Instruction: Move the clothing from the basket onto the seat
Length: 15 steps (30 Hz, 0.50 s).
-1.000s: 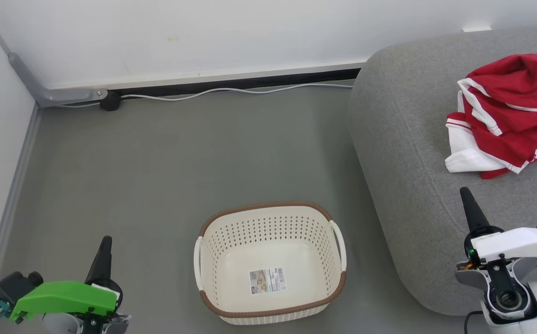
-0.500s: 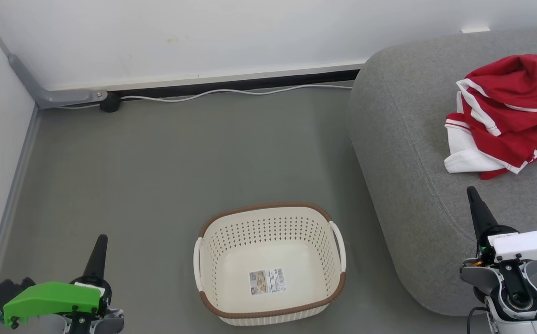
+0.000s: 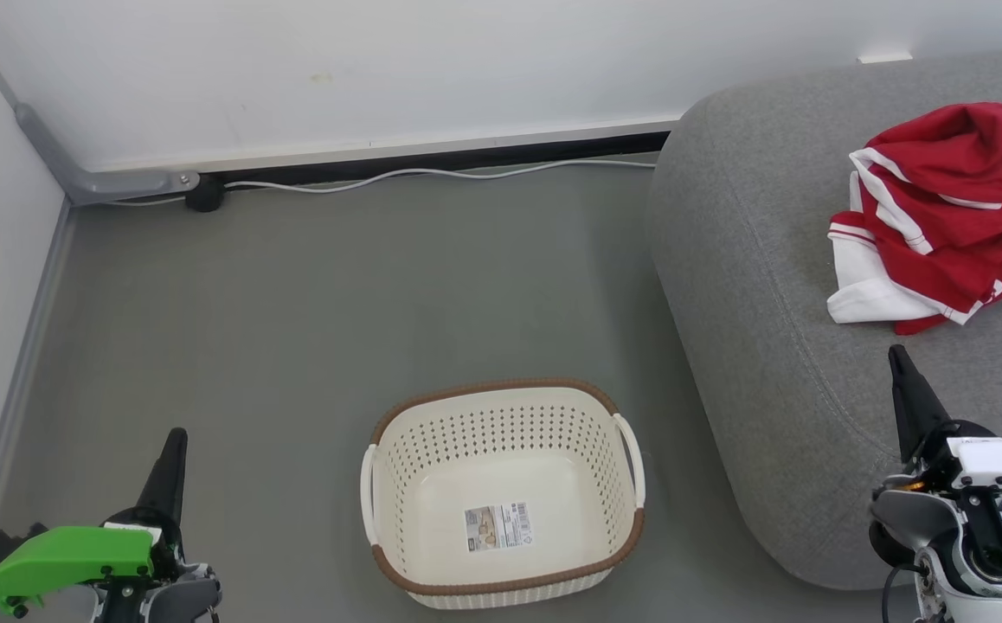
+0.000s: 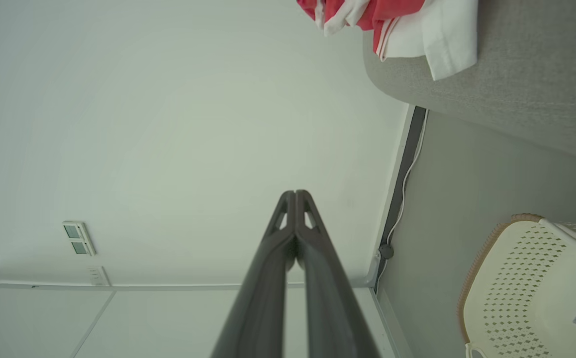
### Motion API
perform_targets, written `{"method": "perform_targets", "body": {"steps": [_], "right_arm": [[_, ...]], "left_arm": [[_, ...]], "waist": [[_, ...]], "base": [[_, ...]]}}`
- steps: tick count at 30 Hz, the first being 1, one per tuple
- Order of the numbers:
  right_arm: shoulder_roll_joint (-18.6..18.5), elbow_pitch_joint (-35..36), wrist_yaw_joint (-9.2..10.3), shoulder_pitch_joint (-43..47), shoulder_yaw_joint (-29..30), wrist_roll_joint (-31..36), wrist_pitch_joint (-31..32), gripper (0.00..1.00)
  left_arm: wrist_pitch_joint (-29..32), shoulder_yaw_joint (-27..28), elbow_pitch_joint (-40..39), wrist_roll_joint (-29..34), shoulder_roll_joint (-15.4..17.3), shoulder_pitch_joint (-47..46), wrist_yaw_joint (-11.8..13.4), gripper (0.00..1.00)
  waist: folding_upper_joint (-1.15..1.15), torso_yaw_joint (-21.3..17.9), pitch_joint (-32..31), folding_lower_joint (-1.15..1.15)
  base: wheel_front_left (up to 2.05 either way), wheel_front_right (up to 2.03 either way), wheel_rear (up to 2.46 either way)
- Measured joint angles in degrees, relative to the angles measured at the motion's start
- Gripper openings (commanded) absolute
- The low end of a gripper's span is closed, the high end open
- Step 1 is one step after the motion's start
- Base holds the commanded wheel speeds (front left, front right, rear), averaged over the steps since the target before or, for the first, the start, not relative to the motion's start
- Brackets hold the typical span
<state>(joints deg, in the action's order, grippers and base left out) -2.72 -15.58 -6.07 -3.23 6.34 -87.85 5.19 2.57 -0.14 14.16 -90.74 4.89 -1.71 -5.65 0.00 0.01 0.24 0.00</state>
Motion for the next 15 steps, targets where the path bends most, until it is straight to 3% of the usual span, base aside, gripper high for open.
{"method": "perform_targets", "body": {"steps": [6,15], "right_arm": [[0.4,-0.2,-0.49,-0.1,1.1,-3.8,0.9,0.00],[0.4,-0.2,-0.57,-0.1,1.2,-3.9,0.9,0.00]], "left_arm": [[0.5,0.7,0.5,-4.2,-0.1,-0.7,-0.9,0.00],[0.5,0.8,0.8,-4.3,-0.2,-0.8,-0.9,0.00]], "waist": [[0.00,0.0,-0.1,0.00],[0.00,0.0,-0.1,0.00]], "base": [[0.00,0.00,0.00],[0.00,0.00,0.00]]}}
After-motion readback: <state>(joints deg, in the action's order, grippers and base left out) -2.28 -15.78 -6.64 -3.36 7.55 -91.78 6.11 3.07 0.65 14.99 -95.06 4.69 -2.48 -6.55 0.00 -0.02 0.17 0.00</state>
